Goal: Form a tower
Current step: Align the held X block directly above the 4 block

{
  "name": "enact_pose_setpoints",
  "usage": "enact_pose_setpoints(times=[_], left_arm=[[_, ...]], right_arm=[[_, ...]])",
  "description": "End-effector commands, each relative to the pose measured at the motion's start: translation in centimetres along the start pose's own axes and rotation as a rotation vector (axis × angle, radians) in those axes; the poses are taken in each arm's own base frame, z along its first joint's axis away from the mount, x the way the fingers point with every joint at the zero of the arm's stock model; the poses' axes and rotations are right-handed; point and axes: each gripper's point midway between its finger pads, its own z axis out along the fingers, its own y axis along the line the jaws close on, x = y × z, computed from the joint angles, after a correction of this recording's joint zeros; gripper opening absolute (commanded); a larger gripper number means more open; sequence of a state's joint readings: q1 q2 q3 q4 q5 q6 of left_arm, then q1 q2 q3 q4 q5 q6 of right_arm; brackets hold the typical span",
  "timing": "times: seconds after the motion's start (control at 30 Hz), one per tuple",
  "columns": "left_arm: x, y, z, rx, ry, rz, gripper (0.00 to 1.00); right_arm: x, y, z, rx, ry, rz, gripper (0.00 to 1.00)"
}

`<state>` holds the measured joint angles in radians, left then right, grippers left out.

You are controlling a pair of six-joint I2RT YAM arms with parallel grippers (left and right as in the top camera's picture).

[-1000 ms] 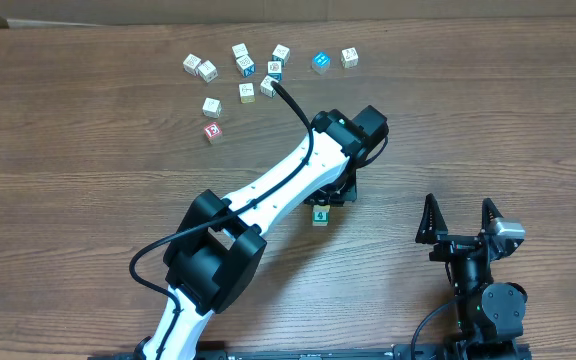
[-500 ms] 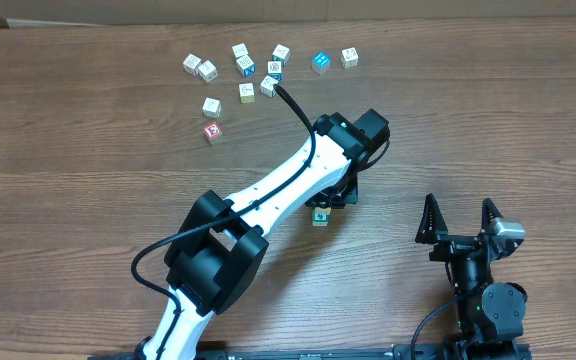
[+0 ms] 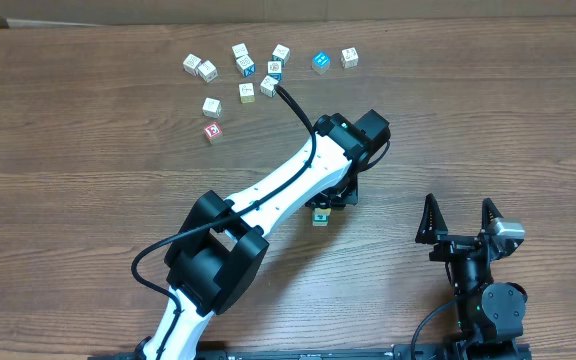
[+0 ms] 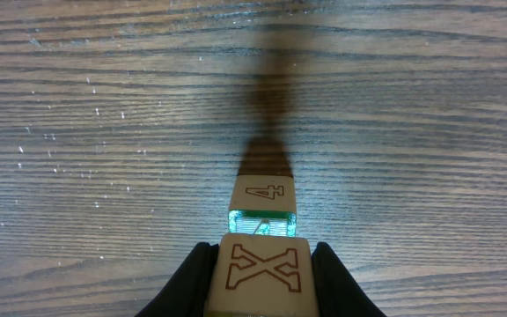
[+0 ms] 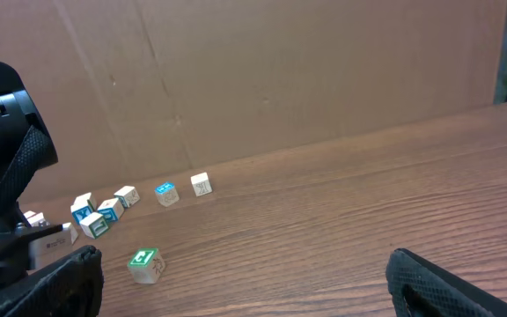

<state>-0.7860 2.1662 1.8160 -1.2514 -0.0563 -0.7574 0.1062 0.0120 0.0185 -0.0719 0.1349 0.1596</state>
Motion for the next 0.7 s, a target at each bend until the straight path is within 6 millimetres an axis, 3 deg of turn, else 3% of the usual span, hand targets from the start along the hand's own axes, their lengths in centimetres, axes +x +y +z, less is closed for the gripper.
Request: enact_pose_setpoints(times=[0.0, 0.67], left_arm=[[0.33, -0.03, -0.80, 0.009, -0.014, -0.002, 0.04], [0.03, 0.39, -0.76, -0.014, -0.032, -0.025, 0.08]], right_arm=[[0.23, 0.09, 0.00, -0.006, -0.001, -0.004, 1.00], [0.23, 0.09, 0.00, -0.006, -0.001, -0.004, 1.00]])
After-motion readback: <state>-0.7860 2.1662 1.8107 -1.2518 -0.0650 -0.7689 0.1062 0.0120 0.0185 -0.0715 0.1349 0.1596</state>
